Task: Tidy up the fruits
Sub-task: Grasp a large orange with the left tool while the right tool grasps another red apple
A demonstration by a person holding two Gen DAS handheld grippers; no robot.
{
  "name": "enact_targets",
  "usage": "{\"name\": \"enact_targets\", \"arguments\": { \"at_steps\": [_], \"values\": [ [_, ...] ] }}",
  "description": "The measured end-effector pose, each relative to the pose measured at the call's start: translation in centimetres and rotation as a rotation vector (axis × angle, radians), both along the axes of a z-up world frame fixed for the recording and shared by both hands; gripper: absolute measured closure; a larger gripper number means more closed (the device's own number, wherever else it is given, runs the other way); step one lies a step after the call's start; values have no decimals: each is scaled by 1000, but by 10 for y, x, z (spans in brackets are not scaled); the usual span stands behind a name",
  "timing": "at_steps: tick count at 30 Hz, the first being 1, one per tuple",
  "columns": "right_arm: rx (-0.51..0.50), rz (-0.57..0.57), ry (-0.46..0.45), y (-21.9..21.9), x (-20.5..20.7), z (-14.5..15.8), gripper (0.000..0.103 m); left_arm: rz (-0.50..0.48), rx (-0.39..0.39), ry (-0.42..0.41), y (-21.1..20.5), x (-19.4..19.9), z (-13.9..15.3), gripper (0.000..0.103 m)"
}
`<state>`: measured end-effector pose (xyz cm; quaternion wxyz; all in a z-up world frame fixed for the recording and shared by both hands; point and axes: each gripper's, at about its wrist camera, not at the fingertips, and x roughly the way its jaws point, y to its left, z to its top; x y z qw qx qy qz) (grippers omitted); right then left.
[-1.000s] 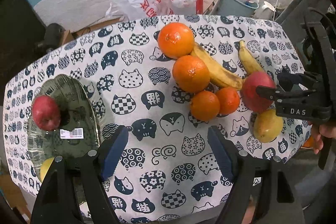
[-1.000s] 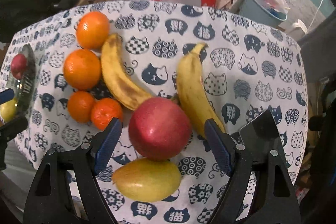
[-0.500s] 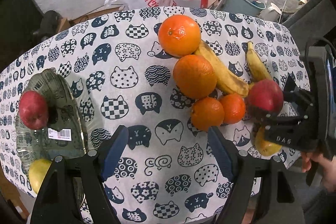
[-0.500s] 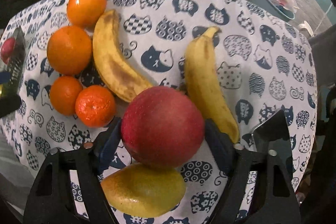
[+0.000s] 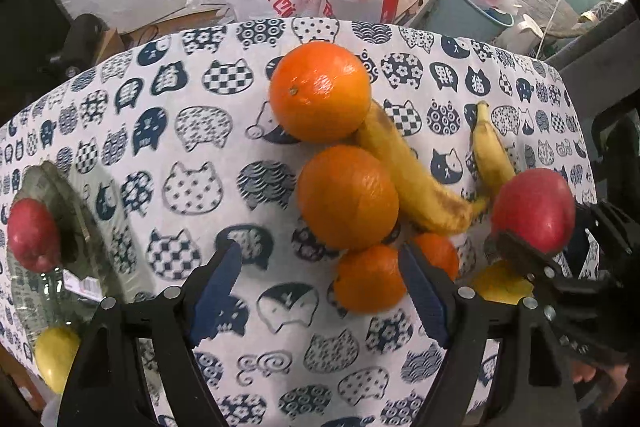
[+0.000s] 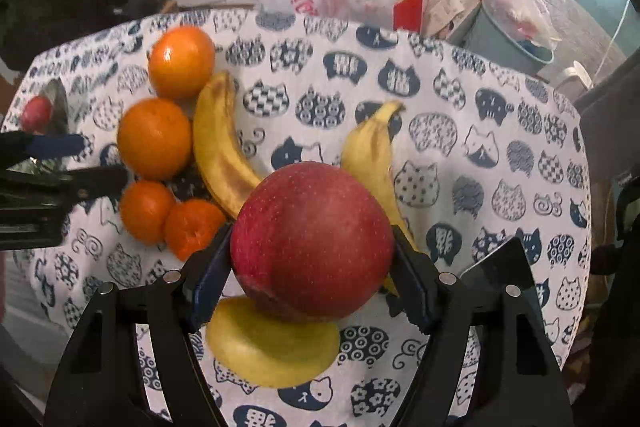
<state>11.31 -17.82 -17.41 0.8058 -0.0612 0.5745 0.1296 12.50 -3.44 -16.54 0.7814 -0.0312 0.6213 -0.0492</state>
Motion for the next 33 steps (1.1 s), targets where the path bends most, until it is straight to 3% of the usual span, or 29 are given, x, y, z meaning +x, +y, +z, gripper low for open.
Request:
{"name": "enact_targets", "arguments": {
  "at_steps": [14,17,19,33],
  "values": [
    [36,-17,-22,-11,20,2,29,65,-81,31,-8,30,-23,22],
    [43,-19,-17,-12,22,1,29,66,-96,27,-8,33,-27,40],
    [44,-17,-15,-12,23,1,29,63,-102,25,-7,32,-28,41],
    [38,8,-47,-1,19,10,29,35,-37,-46,6,13,-6,42]
  ]
}}
